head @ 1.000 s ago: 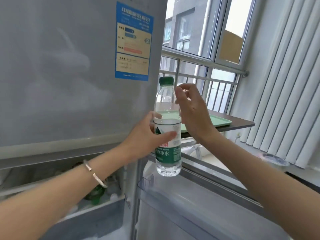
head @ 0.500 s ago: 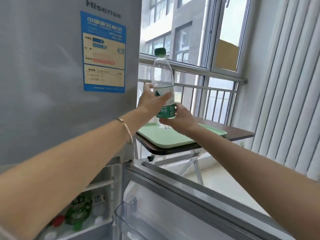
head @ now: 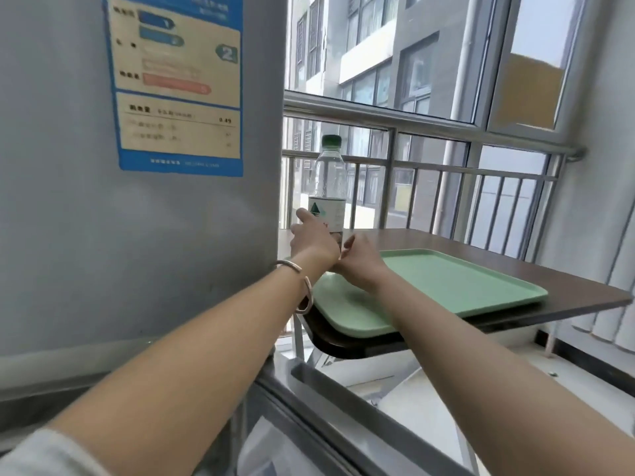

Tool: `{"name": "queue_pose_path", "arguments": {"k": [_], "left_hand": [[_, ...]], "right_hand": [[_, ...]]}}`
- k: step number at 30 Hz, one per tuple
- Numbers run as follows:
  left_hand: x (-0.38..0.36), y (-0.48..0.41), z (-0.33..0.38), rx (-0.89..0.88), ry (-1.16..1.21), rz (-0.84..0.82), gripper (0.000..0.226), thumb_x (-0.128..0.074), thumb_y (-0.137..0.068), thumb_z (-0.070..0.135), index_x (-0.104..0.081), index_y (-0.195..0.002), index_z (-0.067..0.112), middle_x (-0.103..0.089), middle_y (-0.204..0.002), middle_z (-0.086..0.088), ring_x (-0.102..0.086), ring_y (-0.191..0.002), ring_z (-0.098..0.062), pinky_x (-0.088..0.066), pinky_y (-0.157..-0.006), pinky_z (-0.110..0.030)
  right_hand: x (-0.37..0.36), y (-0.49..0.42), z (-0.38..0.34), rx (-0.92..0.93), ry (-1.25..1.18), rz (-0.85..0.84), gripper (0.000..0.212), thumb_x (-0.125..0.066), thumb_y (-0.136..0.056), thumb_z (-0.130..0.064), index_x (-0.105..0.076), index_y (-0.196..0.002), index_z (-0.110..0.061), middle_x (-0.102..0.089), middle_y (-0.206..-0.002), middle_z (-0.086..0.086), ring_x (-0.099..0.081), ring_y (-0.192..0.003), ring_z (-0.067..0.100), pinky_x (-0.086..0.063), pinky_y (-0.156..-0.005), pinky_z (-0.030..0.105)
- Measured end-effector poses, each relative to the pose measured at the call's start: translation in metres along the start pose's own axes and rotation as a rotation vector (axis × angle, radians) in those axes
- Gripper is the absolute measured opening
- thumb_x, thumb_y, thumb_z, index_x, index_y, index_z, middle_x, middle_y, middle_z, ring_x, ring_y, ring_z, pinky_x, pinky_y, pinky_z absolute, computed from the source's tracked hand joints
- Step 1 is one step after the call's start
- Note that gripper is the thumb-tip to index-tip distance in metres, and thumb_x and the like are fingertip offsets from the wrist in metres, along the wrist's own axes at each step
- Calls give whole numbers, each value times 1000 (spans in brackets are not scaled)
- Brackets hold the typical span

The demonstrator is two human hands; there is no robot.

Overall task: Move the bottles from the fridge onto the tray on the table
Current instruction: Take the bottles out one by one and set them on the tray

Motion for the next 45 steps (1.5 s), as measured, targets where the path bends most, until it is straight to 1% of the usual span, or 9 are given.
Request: {"name": "queue_pose_path", "arguments": {"k": [7,13,17,20,24,27,33,41,45], "left_hand": [[-4,2,-1,21,-54,66,63,-52,-92,6,-16,-144,7,-33,-143,-22,-47,-123,-40,-43,-100,-44],[-2,13,-4,22,-93,-20,66,-48,-93,7,-11,-148,6,-33,-147,-20,-44,-129,-39,-39,-105,-43],[5,33,4,-7,-87,-109,82,-50,-93,5,7,-152,5,-16,-156,-23,-29,-140,-39,-32,-113,-46],[32,59,31,-186,-26,-95,56,-41,-97,11,-19,-149,5,-41,-142,-22,-47,-126,-35,-44,-97,-39],[93,112,49,-360,192,-14,26,-39,-96,5,-49,-120,6,-60,-109,-11,-58,-95,-23,-48,-79,-31],[125,146,26,-398,192,9,23,-42,-89,-1,-50,-110,6,-61,-102,-10,-58,-91,-22,-47,-71,-28],[159,179,-73,-242,67,-123,28,-41,-82,-5,-44,-108,6,-60,-102,-14,-57,-93,-28,-49,-75,-40],[179,194,-185,-141,-80,-201,29,-42,-83,1,-44,-109,13,-63,-103,-7,-60,-94,-25,-50,-80,-38],[178,191,-260,-51,-148,-241,27,-46,-83,4,-48,-109,11,-67,-99,-11,-63,-91,-30,-49,-72,-36]], "right_hand": [[-8,-2,1,44,163,-61,48,-76,-78,-18,-50,-116,-6,-52,-102,3,-50,-94,20,-41,-79,29],[-9,-1,3,2,148,-91,46,-73,-80,-17,-48,-118,-8,-54,-109,5,-50,-98,20,-41,-82,29],[7,1,-11,-9,108,80,30,-66,-82,-12,-56,-110,-6,-63,-110,11,-59,-98,26,-48,-80,33],[44,24,-58,106,34,433,18,-48,-82,1,-64,-88,-6,-66,-86,9,-61,-81,23,-48,-70,32],[51,77,-117,279,-118,532,25,-42,-81,5,-62,-77,-11,-59,-68,2,-51,-61,5,-40,-55,8],[27,114,-136,317,-184,427,27,-43,-80,7,-60,-70,-11,-54,-61,-3,-49,-58,3,-39,-53,9],[-71,173,-138,203,-50,147,35,-49,-80,-1,-49,-56,-26,-51,-59,-8,-48,-60,8,-32,-53,24],[-180,215,-115,35,36,-31,25,-46,-84,-5,-54,-65,-19,-62,-68,1,-61,-72,24,-46,-63,34],[-247,230,-91,-2,78,-192,24,-46,-80,-6,-56,-63,-19,-67,-72,8,-63,-75,29,-52,-68,39]]}}
Point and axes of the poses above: each hand's wrist, its own y-axis away from the middle knuckle, its own x-axis out of the back of the hand, z = x × y, the point moved 7 cm from there along -y, towards the middle knuckle
